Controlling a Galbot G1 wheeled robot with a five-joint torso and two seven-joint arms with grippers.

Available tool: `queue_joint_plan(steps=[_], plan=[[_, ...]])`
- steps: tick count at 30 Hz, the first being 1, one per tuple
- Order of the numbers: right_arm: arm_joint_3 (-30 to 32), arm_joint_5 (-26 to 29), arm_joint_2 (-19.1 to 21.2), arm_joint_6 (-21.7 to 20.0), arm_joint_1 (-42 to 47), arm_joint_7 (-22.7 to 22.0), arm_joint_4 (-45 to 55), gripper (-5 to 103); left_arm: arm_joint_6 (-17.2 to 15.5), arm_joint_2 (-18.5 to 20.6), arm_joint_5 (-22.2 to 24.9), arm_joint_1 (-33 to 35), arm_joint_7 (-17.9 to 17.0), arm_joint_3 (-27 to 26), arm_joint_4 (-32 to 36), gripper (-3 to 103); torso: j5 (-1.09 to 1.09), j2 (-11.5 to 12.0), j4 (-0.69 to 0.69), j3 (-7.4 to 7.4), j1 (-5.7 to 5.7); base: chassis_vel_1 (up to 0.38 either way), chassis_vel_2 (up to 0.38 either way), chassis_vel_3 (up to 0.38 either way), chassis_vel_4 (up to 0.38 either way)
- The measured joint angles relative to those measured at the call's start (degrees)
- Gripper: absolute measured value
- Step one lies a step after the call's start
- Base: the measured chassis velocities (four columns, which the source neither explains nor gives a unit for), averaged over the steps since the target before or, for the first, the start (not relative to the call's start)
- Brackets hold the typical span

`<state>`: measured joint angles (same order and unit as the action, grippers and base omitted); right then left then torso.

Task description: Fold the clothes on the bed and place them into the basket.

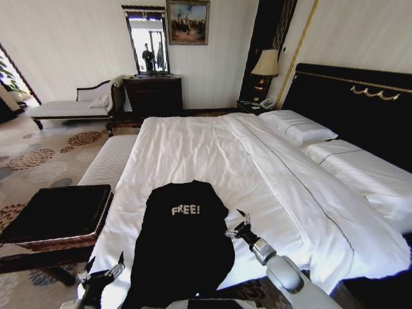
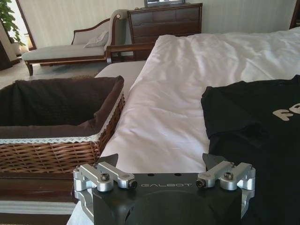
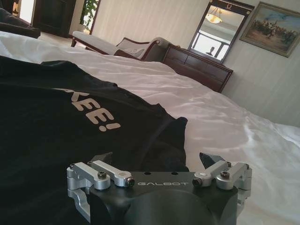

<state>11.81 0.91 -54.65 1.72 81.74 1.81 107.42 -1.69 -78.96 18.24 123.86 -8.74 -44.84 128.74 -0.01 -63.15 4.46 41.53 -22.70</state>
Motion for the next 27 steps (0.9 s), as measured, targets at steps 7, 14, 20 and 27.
queue_joint_plan(steps=[7, 14, 20, 27], plan=[[-3.0, -0.8, -1.1, 1.0, -3.2, -0.2, -4.3, 100, -1.0, -0.3, -0.1, -0.6, -0.1, -0.1, -0.3, 100, 0.0, 0.0, 0.01, 0.0, 0.0, 0.0, 0.0, 0.0, 0.0], [-3.8, -2.4, -1.6, 1.3, -4.8, -1.8, -6.9, 100, -1.6, -0.7, -0.4, -1.0, -0.2, 0.2, 0.2, 100, 0.0, 0.0, 0.01, 0.0, 0.0, 0.0, 0.0, 0.0, 0.0], [-4.1, -3.3, -1.6, 1.4, -6.0, -2.6, -8.2, 83, -1.6, -0.5, 0.1, -0.7, -0.2, -0.2, 0.4, 100, 0.0, 0.0, 0.01, 0.0, 0.01, 0.0, 0.0, 0.0, 0.0], [-4.3, -4.2, -1.6, 1.3, -6.5, -3.4, -8.9, 56, -1.6, -0.4, 1.1, -0.3, -0.2, -0.7, 0.6, 100, 0.0, 0.0, 0.0, 0.0, 0.01, 0.0, 0.0, 0.0, 0.0]])
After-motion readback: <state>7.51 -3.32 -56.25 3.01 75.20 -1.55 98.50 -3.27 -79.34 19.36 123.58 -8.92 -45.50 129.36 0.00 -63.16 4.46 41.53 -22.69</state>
